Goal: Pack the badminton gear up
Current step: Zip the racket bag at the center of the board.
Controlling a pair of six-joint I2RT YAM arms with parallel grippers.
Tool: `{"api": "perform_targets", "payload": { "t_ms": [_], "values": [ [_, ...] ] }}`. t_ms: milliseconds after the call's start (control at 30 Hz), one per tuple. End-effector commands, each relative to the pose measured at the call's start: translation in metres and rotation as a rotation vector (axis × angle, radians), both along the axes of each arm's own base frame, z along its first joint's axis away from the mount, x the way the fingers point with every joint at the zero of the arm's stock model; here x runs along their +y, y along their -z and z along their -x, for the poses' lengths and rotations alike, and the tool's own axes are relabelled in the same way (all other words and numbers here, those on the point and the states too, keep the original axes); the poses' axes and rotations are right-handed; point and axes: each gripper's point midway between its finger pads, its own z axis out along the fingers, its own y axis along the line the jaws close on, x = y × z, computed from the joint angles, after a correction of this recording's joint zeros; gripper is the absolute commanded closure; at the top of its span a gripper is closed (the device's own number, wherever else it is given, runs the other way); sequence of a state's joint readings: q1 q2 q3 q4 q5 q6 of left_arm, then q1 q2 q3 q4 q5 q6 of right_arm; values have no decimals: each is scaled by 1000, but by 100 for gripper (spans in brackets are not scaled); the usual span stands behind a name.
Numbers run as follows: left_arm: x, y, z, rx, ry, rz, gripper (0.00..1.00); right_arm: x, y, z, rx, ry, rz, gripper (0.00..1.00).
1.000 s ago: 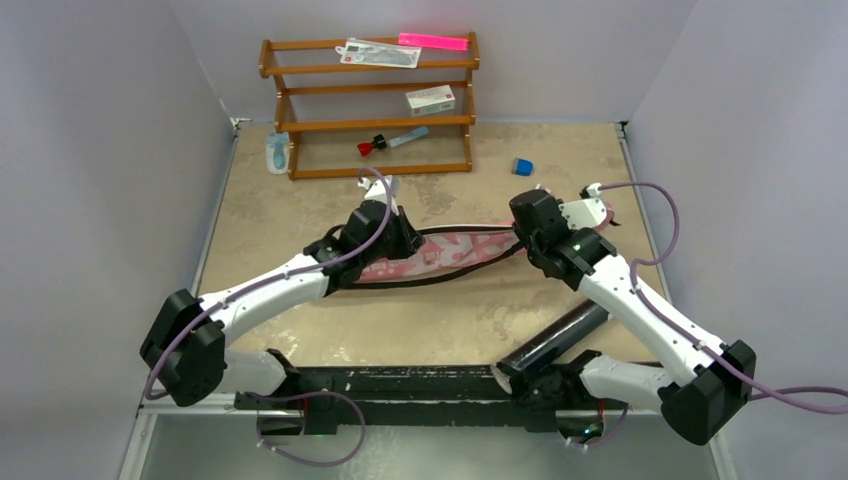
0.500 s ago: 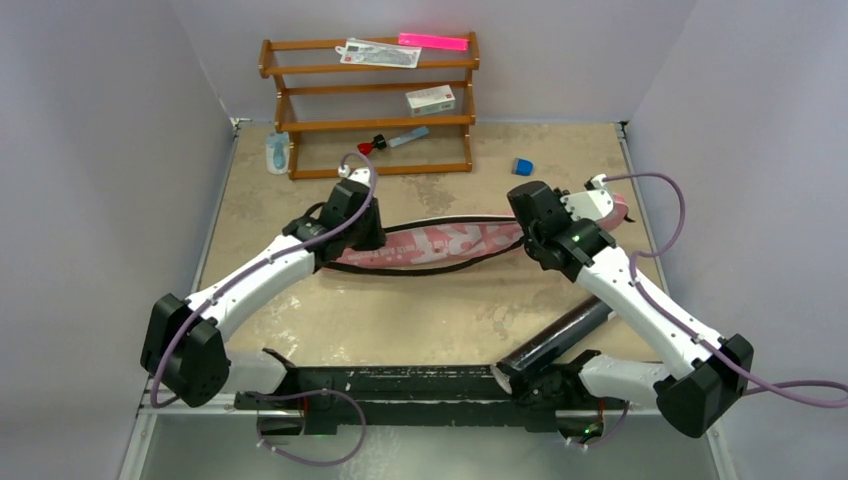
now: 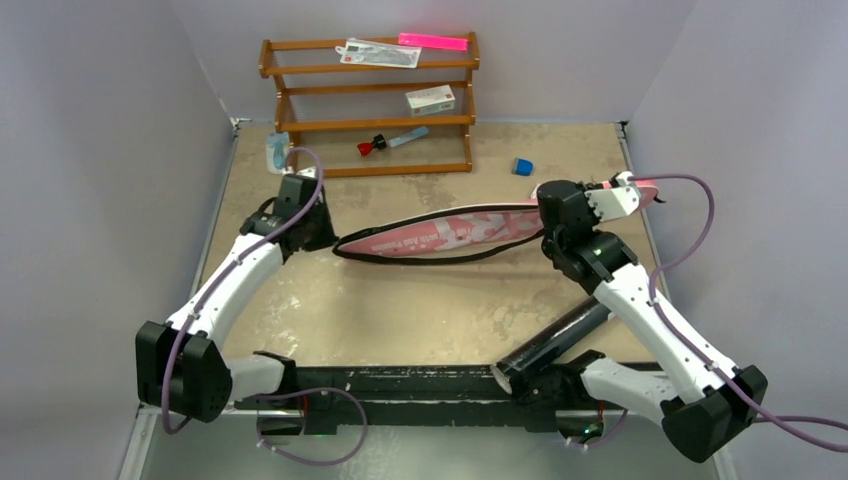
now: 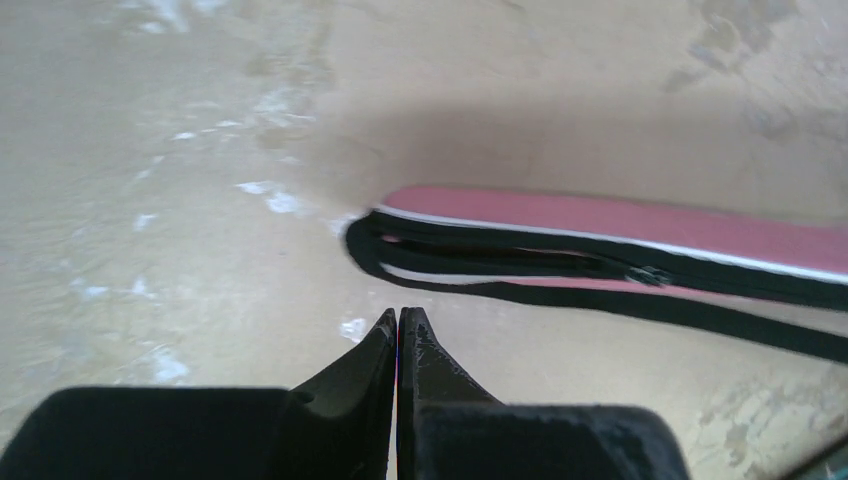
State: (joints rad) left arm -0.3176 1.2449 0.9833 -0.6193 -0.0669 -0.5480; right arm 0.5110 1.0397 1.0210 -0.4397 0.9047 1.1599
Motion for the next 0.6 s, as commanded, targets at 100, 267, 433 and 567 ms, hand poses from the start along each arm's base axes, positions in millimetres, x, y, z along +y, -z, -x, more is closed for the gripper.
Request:
{"api": "perform_targets", "payload": {
  "t_ms": [100, 267, 433, 567],
  "values": [
    [21, -3, 5, 35, 6, 97, 100, -7, -13, -13, -82, 40, 5, 100],
    [-33, -58, 18, -170, 273, 363, 64, -1, -12, -16, -84, 0, -2, 100],
    [-43, -66, 20, -208, 343, 401, 41, -1, -17, -14, -103, -16, -5, 100],
    [-49, -55, 14, -178, 347, 432, 42, -1, -18, -13, -108, -25, -10, 100]
  ]
}}
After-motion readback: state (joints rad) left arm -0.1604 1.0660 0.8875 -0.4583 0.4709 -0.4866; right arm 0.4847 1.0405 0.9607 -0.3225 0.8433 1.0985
